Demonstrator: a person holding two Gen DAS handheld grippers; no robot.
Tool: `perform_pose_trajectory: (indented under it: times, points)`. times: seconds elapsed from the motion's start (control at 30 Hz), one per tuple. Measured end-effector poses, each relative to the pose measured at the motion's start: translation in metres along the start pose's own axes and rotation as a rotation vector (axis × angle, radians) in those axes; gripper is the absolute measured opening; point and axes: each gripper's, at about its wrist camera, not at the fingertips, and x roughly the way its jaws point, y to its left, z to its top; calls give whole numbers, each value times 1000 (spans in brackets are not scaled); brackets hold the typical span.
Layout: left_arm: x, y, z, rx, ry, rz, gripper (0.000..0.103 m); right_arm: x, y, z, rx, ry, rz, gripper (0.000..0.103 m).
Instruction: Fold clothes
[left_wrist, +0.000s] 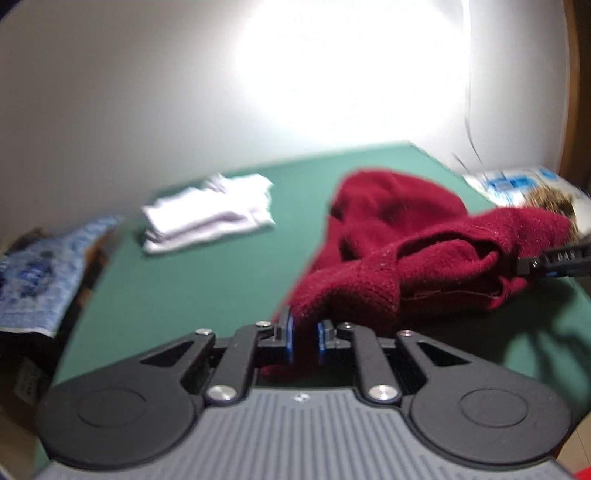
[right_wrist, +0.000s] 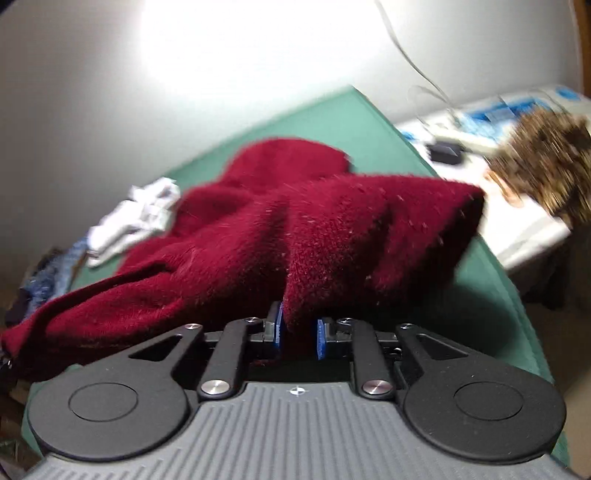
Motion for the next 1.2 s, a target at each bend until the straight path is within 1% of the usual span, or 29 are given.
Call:
perform_pose_trajectory:
  times: [0.03, 0.07, 0.13, 0.17, 0.2, 0.23, 0.3, 0.33, 0.37, 0.4, 0.43, 0.47, 0.5, 0.57, 0.63, 0.7, 0.73, 0.77, 0.8, 0.87, 0.93, 0.97, 1.0, 1.03, 1.1, 1.13, 1.17, 1.2]
  points:
    - [-8, 8, 5, -16, -19, 8, 15, -7, 9, 5, -11, -30, 33, 16]
    - [-15, 17, 11, -34, -41, 13, 15, -19, 17, 13, -20, -84, 58, 16]
    - [-32, 37, 26, -79, -95, 9, 15, -45, 32, 27, -36, -193, 106, 12]
    - [-41, 46, 33, -99, -135, 9, 11, -58, 39, 35, -45, -247, 131, 12]
    - [-52, 55, 41, -114, -184, 19, 1, -70, 47, 42, -53, -301, 155, 10]
    - [-64, 63, 49, -126, -236, 30, 0, -83, 55, 49, -62, -354, 176, 10]
    - [-91, 82, 63, -146, -339, 48, 0, -106, 68, 58, -87, -438, 161, 10]
    - [-100, 94, 68, -155, -371, 29, 0, -111, 72, 58, -88, -458, 162, 10]
    - [-105, 104, 70, -152, -387, 12, 6, -117, 76, 58, -88, -477, 163, 10]
    - [-105, 112, 70, -139, -387, 10, 8, -121, 81, 58, -90, -494, 159, 10]
    - [-101, 117, 68, -121, -368, 5, 5, -118, 87, 54, -107, -496, 110, 10]
    - [-94, 120, 63, -100, -328, -20, 8, -115, 93, 50, -121, -496, 64, 10]
    - [-85, 121, 55, -73, -276, -61, 11, -109, 95, 46, -113, -478, 36, 10]
    - [-63, 113, 32, -2, -174, -128, 30, -95, 95, 42, -86, -442, 2, 10]
    - [-44, 94, 5, 98, -94, -181, 37, -87, 95, 39, -64, -424, -43, 10]
    - [-27, 72, -21, 214, -23, -243, 45, -79, 89, 47, 10, -437, -43, 10]
    - [-20, 60, -34, 279, 0, -268, 54, -81, 88, 50, 49, -448, -28, 10]
    - [-16, 46, -47, 351, 11, -285, 58, -83, 88, 53, 87, -458, -14, 10]
    - [-13, 33, -59, 419, 7, -297, 59, -83, 91, 57, 110, -472, -10, 10]
    - [-9, 6, -77, 537, -16, -307, 70, -84, 97, 59, 115, -493, -35, 10]
    - [-6, -20, -87, 624, -67, -281, 73, -84, 101, 60, 121, -505, -58, 10]
    - [-4, -33, -91, 661, -102, -250, 75, -83, 102, 60, 127, -508, -66, 10]
    - [0, -42, -93, 683, -133, -204, 75, -83, 103, 60, 134, -511, -74, 10]
    - [8, -49, -94, 693, -146, -167, 75, -83, 104, 60, 141, -514, -81, 10]
    - [25, -63, -94, 712, -173, -93, 68, -86, 104, 57, 143, -524, -79, 10]
    - [34, -69, -94, 717, -172, -67, 47, -88, 104, 56, 142, -531, -80, 10]
    - [43, -71, -93, 712, -147, -58, 16, -90, 104, 55, 140, -538, -80, 10]
    - [49, -69, -90, 693, -133, -44, 18, -92, 103, 55, 128, -540, -79, 10]
